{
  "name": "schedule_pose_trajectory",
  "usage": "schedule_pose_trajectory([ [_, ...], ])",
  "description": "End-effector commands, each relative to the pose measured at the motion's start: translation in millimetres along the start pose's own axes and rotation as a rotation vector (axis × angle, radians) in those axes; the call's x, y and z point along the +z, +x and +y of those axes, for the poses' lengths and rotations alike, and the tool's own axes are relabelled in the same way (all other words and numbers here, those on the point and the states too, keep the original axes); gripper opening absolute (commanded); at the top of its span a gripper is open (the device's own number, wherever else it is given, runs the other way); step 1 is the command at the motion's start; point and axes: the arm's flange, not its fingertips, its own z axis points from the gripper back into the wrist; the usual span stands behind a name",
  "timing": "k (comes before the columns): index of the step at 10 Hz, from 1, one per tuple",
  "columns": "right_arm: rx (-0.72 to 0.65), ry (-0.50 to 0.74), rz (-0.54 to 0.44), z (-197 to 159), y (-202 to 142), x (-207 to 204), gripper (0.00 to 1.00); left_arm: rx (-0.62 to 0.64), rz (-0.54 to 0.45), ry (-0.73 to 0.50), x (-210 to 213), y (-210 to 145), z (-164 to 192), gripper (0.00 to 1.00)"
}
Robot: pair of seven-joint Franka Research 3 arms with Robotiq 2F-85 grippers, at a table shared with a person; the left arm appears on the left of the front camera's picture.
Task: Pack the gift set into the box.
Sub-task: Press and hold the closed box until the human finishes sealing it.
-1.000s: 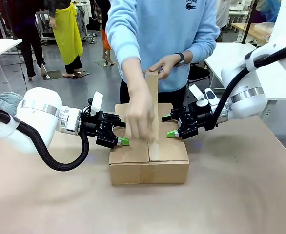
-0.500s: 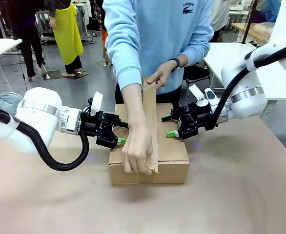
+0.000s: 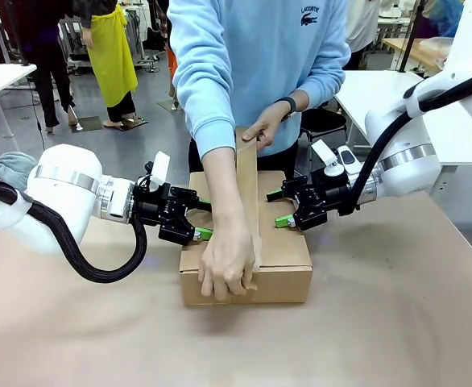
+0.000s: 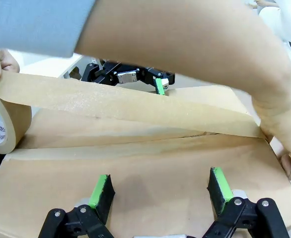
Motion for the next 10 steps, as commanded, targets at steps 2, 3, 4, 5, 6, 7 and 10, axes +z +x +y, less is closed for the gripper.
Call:
schedule_pose_trajectory([
  [2,0.001,-0.001,0.009,0.5,-1.3,-0.8,1.0,-0.017,-0.004,-0.002,0.1,-2.0,-1.7,1.0],
  [3,0.001,-0.001,0.009,0.5,-1.3,-0.8,1.0,-0.017,-0.004,-0.002,0.1,-2.0,-1.7,1.0],
  [4,0.001,-0.001,0.009,0.5,-1.3,-0.8,1.0,-0.017,-0.004,-0.002,0.1,-2.0,-1.7,1.0],
  [5,0.001,-0.001,0.009,0.5,-1.3,-0.8,1.0,-0.017,-0.004,-0.002,0.1,-2.0,-1.7,1.0],
  [6,0.001,-0.001,0.009,0.5,-1.3,-0.8,1.0,-0.017,-0.004,-0.002,0.1,-2.0,-1.7,1.0],
  [7,0.001,-0.001,0.009,0.5,-1.3,-0.8,1.0,-0.017,-0.004,-0.002,0.1,-2.0,-1.7,1.0],
  [10,0.001,-0.001,0.009,0.5,-1.3,-0.8,1.0,-0.017,-0.004,-0.002,0.1,-2.0,-1.7,1.0],
])
